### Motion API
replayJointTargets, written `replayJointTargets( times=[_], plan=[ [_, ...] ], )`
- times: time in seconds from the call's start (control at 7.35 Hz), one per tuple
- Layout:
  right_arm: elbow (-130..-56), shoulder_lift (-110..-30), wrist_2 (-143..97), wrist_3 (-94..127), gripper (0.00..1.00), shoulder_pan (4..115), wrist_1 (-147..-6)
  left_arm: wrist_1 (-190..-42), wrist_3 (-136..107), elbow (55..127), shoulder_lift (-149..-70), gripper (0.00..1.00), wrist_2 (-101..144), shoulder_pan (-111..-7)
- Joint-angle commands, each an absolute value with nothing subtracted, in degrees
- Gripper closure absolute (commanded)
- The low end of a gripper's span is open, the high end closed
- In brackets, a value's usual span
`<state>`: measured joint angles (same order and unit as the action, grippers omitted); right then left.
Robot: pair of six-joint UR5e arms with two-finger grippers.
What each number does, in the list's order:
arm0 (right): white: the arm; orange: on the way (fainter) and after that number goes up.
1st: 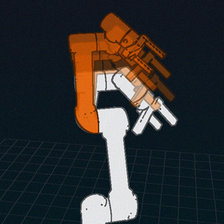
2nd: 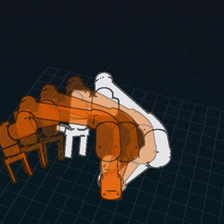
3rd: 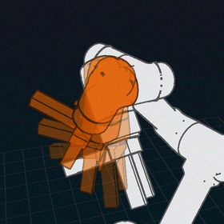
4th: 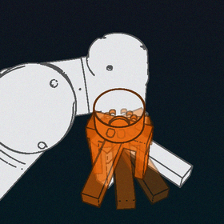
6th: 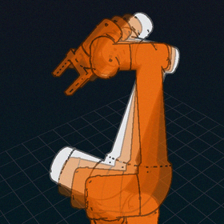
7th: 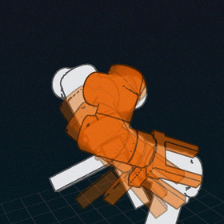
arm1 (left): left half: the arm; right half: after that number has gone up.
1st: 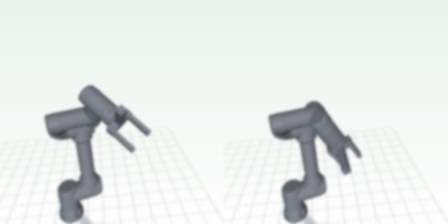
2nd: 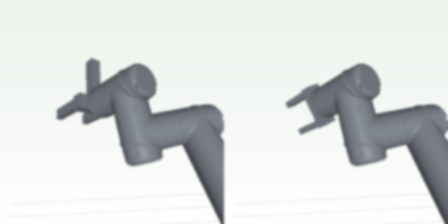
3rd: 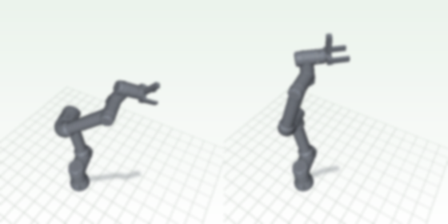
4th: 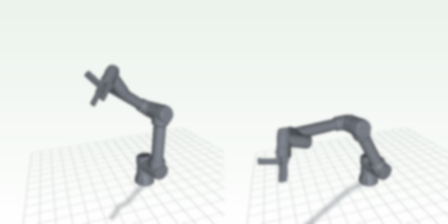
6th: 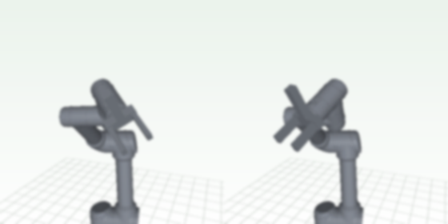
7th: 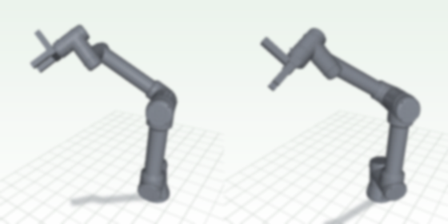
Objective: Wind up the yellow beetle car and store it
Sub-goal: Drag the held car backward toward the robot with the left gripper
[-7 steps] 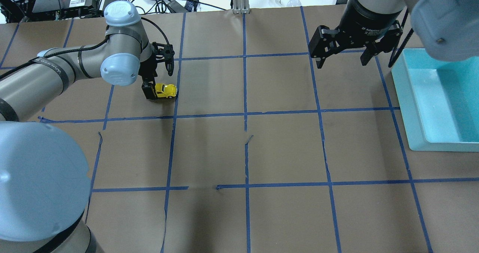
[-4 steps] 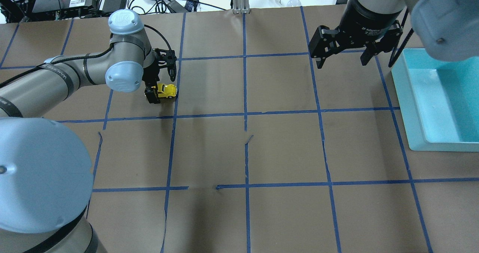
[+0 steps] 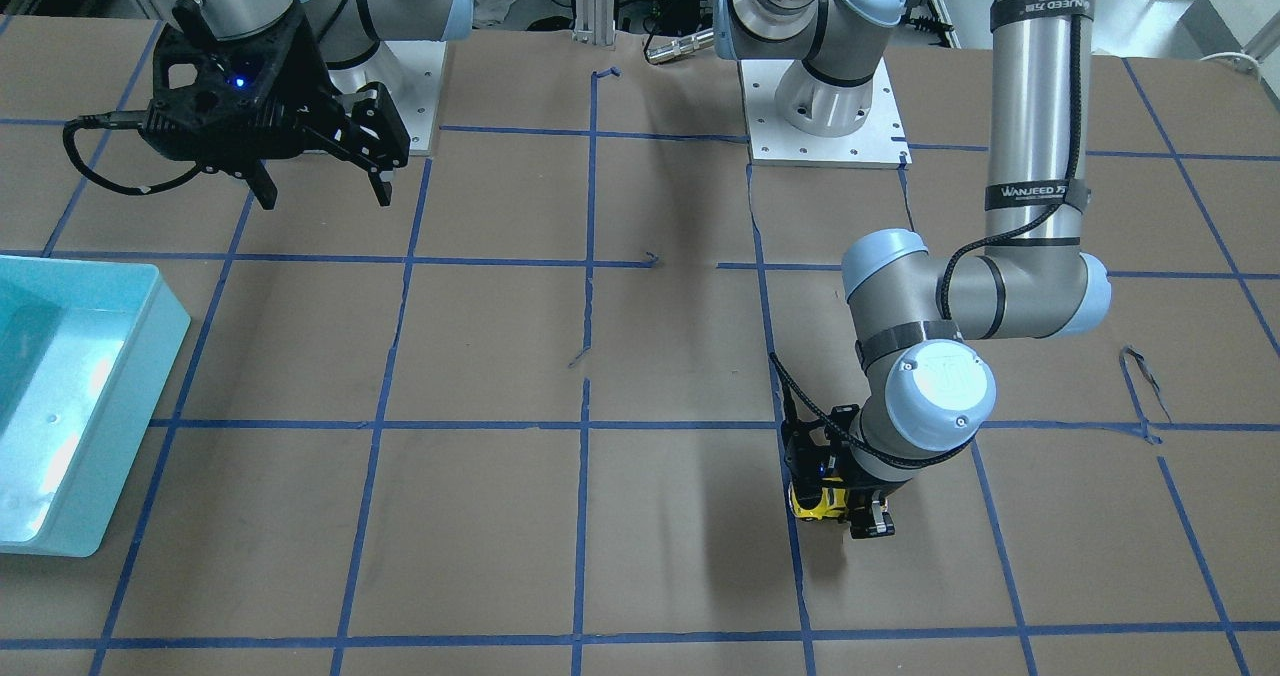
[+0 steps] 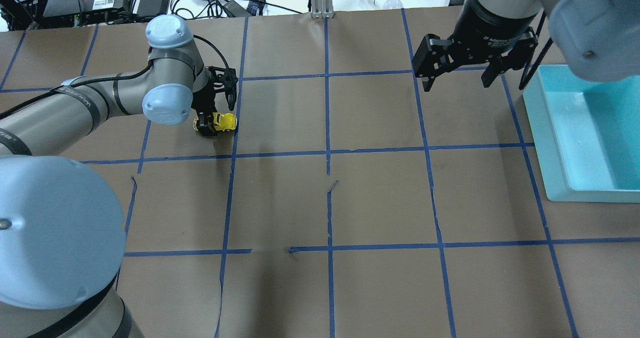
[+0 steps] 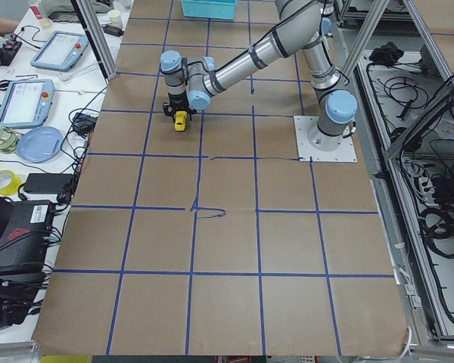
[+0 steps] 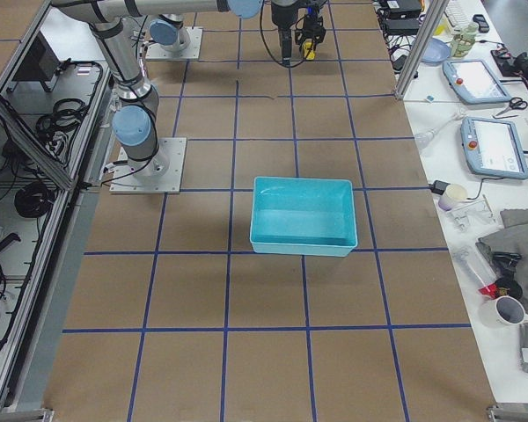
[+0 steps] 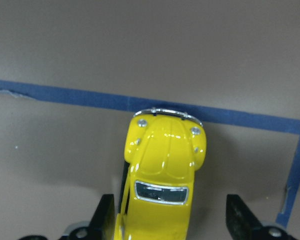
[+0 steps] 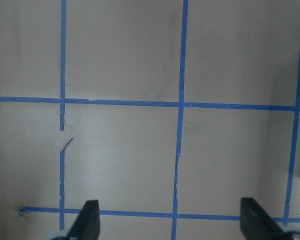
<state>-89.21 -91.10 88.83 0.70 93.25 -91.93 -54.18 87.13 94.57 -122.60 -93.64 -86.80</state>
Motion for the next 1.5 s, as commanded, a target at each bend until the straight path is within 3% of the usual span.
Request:
replayJointTargets(
  times=[0.0, 0.27, 0.41, 0.68, 1.36],
  plan=[
    [-89.2, -91.1, 88.9, 0.7, 0.0, 93.3, -91.9, -52.1, 91.6, 94.7, -122.5, 0.33, -93.4, -86.7],
    [-89.2, -91.1, 88.9, 0.7, 0.0, 93.3, -91.9, -51.9, 92.3, 94.7, -122.5, 0.45, -93.4, -86.7],
    [-89.2, -91.1, 88.9, 0.7, 0.0, 93.3, -91.9, -51.9, 92.7, 94.8, -122.5, 0.65, -93.6, -86.7],
    [-89.2, -91.1, 88.9, 0.7, 0.0, 93.3, -91.8, -51.9, 93.0, 94.8, -122.4, 0.81, -93.7, -86.6],
    [-89.3, -91.1, 88.2, 0.7, 0.0, 93.3, -91.9, -46.7, 98.3, 97.9, -122.3, 0.84, -93.5, -82.4]
  ],
)
